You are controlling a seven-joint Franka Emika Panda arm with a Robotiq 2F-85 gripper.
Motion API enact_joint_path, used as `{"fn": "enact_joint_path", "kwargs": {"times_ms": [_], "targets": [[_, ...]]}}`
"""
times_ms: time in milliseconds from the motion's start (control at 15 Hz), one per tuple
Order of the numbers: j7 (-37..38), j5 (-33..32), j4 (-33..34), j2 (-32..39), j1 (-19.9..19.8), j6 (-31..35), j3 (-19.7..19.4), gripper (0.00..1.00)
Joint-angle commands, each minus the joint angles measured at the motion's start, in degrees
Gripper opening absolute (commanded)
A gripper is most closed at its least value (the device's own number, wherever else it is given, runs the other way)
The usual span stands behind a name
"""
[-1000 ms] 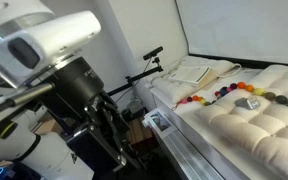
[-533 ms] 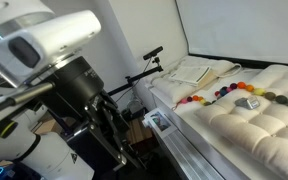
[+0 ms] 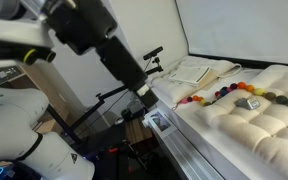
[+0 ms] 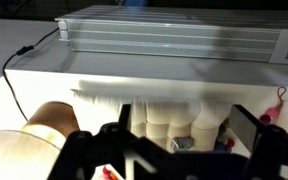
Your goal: Close the flip phone shut
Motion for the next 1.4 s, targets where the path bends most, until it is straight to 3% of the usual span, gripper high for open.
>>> {"fn": "enact_joint_path", "kwargs": {"times_ms": [0, 267, 667, 933, 1333], "targets": [[-3.8, 4.8, 10.2, 8.0, 3.9, -3.5, -0.5, 1.00], [-6.3, 9.3, 18.6, 17.2, 5.0, -5.0, -1.0, 1.00], [-6.2, 10.6, 25.6, 29.4, 2.0, -5.2, 1.0, 1.00], [-5.1, 8.3, 26.6, 33.7, -0.3, 0.9, 3.2, 1.00], [-0.6, 2.5, 25.1, 36.5, -2.3, 17.2, 5.9, 1.00]]}}
